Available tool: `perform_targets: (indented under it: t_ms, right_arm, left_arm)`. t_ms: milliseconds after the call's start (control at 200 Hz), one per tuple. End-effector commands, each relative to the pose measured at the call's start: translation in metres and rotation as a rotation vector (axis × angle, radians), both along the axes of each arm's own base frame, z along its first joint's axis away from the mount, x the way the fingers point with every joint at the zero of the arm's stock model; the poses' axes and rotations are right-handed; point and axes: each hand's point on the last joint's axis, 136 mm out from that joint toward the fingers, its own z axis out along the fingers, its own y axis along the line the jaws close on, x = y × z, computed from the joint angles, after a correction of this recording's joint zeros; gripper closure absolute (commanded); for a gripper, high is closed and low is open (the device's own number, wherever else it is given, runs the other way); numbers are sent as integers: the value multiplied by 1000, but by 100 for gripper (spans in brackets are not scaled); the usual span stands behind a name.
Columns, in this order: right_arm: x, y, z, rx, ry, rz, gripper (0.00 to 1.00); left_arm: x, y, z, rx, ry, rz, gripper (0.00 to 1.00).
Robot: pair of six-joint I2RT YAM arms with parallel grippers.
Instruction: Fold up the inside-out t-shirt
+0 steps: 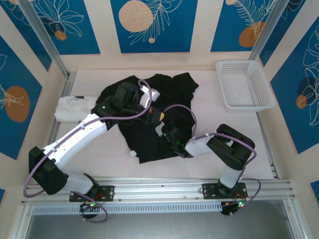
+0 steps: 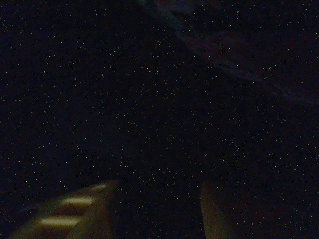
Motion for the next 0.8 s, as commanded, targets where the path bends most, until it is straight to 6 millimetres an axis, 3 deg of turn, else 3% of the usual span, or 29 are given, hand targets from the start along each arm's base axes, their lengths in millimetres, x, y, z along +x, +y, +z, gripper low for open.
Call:
perform_targets:
  t_ms: [0,210,545,795]
  right_arm:
    - [23,-12,-1,-8,18,-126,54]
    - [44,-9,-16,-44,120,-196,49]
    - [70,-11,-29,-148,239,-358,29]
    - [81,-16,-30,-200,321,-420,20]
  left_arm:
    - [-22,-9,43,-109,-25,-112,100]
    - [-41,-19,78,-184,-75,-189,100]
    - [-63,-52,142,-280,-144,-326,100]
    - [-78,-63,169,-326,-160,-396,100]
